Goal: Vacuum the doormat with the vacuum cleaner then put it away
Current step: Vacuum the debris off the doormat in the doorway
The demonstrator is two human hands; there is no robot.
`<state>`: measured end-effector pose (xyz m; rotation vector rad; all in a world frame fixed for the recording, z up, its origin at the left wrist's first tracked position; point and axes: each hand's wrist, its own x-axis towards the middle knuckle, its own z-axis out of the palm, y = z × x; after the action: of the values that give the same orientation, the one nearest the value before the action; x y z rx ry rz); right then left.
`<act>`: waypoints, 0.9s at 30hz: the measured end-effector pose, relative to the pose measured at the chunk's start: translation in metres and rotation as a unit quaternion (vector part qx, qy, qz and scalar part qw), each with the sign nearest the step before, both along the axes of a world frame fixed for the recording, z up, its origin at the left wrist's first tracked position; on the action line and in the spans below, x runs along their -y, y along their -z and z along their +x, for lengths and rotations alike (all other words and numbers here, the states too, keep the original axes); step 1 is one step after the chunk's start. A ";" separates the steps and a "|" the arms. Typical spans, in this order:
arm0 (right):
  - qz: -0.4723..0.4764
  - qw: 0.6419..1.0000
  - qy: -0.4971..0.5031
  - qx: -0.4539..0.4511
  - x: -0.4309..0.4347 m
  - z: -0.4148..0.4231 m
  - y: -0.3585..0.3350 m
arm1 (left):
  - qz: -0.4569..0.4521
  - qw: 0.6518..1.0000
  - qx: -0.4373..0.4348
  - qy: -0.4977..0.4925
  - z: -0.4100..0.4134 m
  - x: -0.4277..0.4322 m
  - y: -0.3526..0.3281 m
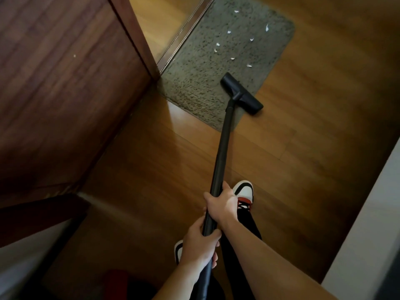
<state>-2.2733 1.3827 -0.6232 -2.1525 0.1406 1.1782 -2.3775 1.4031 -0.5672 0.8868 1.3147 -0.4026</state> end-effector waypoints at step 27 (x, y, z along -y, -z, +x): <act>-0.011 0.998 -0.060 -0.011 -0.045 0.225 0.015 | -0.005 0.999 0.010 -0.035 0.223 -0.037 0.010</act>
<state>-2.0480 1.4278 -0.6379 -2.1934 0.0351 1.2732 -2.1545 1.4399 -0.5769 0.8324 1.3203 -0.3445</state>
